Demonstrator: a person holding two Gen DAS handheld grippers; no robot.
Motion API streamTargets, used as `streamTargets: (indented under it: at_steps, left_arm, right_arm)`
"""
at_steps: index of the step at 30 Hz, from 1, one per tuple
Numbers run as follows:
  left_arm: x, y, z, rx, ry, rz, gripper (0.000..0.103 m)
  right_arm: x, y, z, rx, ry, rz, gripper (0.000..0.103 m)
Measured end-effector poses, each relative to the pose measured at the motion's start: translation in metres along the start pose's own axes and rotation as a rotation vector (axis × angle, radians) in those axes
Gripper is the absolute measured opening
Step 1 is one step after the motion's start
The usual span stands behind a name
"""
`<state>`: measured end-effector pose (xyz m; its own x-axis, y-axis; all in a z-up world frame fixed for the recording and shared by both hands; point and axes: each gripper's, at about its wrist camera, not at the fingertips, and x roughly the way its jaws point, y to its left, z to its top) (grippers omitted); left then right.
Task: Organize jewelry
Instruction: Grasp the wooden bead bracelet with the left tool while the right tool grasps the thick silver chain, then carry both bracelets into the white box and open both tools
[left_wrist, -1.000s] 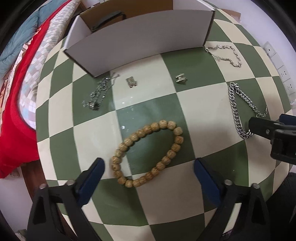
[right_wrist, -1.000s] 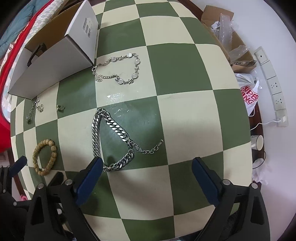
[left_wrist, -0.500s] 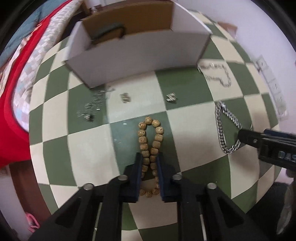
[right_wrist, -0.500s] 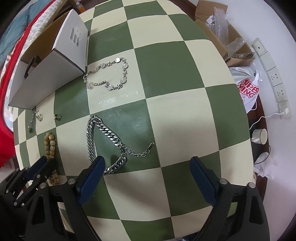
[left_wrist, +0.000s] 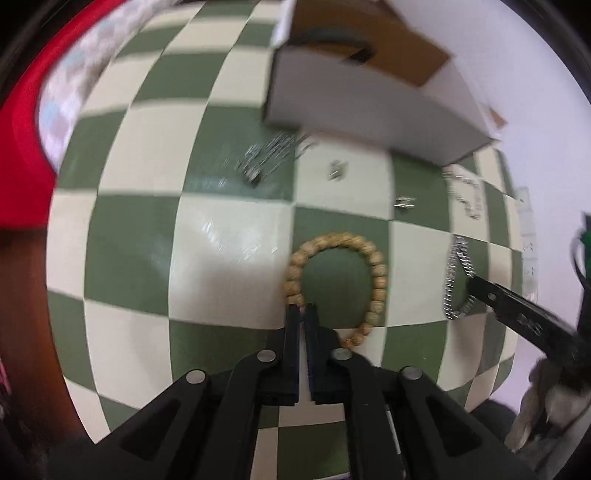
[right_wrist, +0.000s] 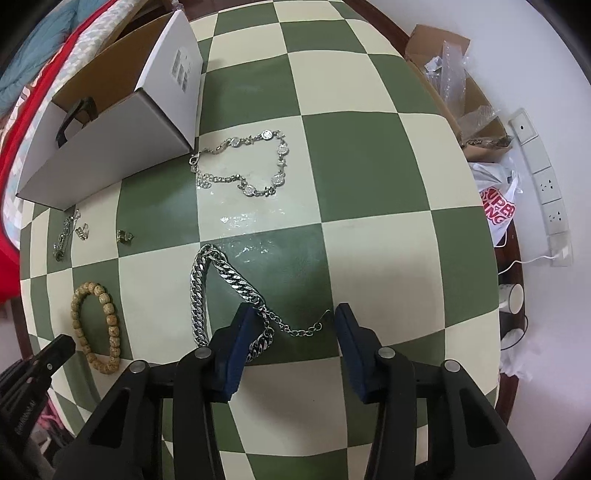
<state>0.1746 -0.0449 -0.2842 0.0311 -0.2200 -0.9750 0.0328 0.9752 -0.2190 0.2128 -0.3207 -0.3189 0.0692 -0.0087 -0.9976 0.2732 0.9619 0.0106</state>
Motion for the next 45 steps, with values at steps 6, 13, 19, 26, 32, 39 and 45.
streamTargets:
  at_steps: [6, 13, 19, 26, 32, 39, 45]
  left_arm:
    - [0.006, -0.010, 0.013, 0.022, -0.001, 0.019, 0.027]
    - [0.009, -0.031, 0.018, 0.117, -0.058, 0.179, 0.006]
    - [-0.010, -0.030, 0.007, 0.117, -0.116, 0.177, 0.006]
    - [-0.069, -0.022, -0.009, 0.118, -0.208, 0.099, 0.006]
    - [-0.110, -0.037, 0.007, 0.157, -0.272, 0.036, 0.006]
    - [-0.145, -0.043, 0.032, 0.162, -0.322, -0.033, 0.006]
    - [-0.169, -0.061, 0.066, 0.200, -0.369, -0.027, 0.006]
  right_arm:
    - [0.001, 0.000, -0.001, -0.003, 0.008, -0.006, 0.048]
    - [0.000, 0.011, -0.002, -0.017, -0.005, -0.033, 0.040]
    - [-0.005, 0.013, -0.007, -0.008, -0.051, 0.011, 0.005]
    - [-0.033, -0.004, -0.021, 0.063, -0.130, 0.175, 0.005]
    - [-0.079, -0.002, -0.023, 0.059, -0.205, 0.251, 0.004]
    - [-0.132, 0.009, -0.013, 0.019, -0.281, 0.307, 0.004]
    - [-0.181, 0.021, 0.009, -0.012, -0.351, 0.362, 0.004]
